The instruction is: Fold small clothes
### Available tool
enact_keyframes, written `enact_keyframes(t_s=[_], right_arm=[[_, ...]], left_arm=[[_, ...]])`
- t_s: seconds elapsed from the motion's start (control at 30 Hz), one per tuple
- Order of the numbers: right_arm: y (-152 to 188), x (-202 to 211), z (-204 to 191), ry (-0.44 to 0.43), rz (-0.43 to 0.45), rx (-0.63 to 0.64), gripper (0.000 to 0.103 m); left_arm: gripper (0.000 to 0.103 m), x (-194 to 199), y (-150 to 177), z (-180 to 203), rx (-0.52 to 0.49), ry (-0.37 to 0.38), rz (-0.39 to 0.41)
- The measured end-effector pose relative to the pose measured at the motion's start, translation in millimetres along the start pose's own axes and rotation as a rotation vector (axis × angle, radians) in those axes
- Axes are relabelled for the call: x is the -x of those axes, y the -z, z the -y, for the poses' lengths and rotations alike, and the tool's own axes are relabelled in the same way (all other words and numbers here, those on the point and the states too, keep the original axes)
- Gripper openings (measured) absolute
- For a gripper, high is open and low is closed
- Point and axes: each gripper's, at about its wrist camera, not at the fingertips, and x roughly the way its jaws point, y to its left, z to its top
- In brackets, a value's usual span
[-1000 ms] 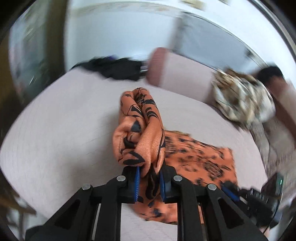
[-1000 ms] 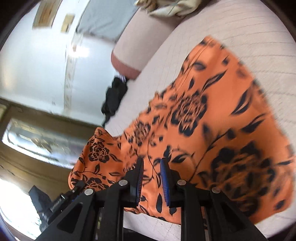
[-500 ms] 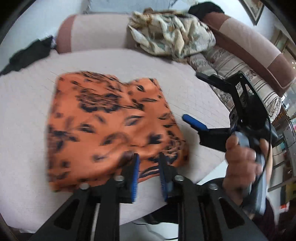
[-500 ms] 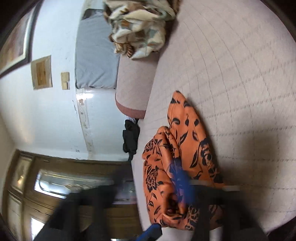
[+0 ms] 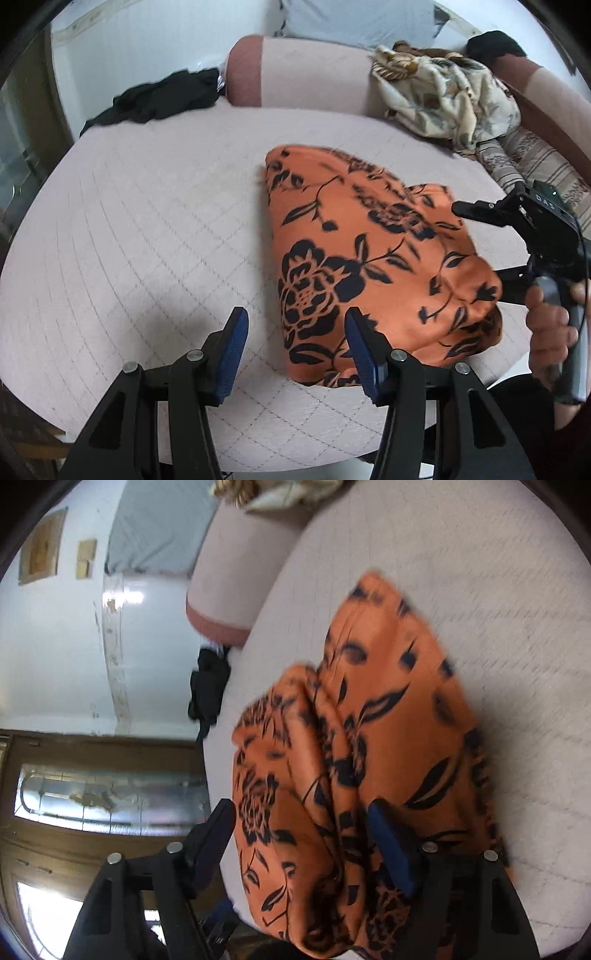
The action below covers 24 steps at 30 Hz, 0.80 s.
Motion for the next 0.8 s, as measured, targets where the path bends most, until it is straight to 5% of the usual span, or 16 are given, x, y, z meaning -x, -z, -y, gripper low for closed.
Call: enact_keyframes(t_s=[0.13,0.2,0.23,0.6,0.67,0.8], right_arm=[[17.7,-27.3,-14.6,0.115,-0.076,0.114,0.07],[24.4,-34.6,-17.6,0.149,-0.084,0.144,0.054],[26.8,-36.2,-20.1,0.149,-0.082,0.166,0.022],[43.0,52.6,-40.0,0.063,0.258,0.316,0.018],[41.8,65.8,-28.7,0.075,0.262,0.298,0.018],[31.8,47.6,10.8,0.255,0.087,0.179,0.022]], left_arm=[[0.055,-4.2,5.3,3.5,0.002,0.0,-0.003],[0.055,-2.9,5.9,5.1,0.004,-0.001,-0.002],[0.055,-1.8,6.1,5.2,0.008,0.002,-0.005],[0.058,0.8,-7.7,51.0,-0.056,0.051,0.025],[0.058,-8.5,-8.1,65.8,-0.097,0.032,0.016],[0.062,-37.4,-4.5,78.2,-0.141,-0.01,-0.067]])
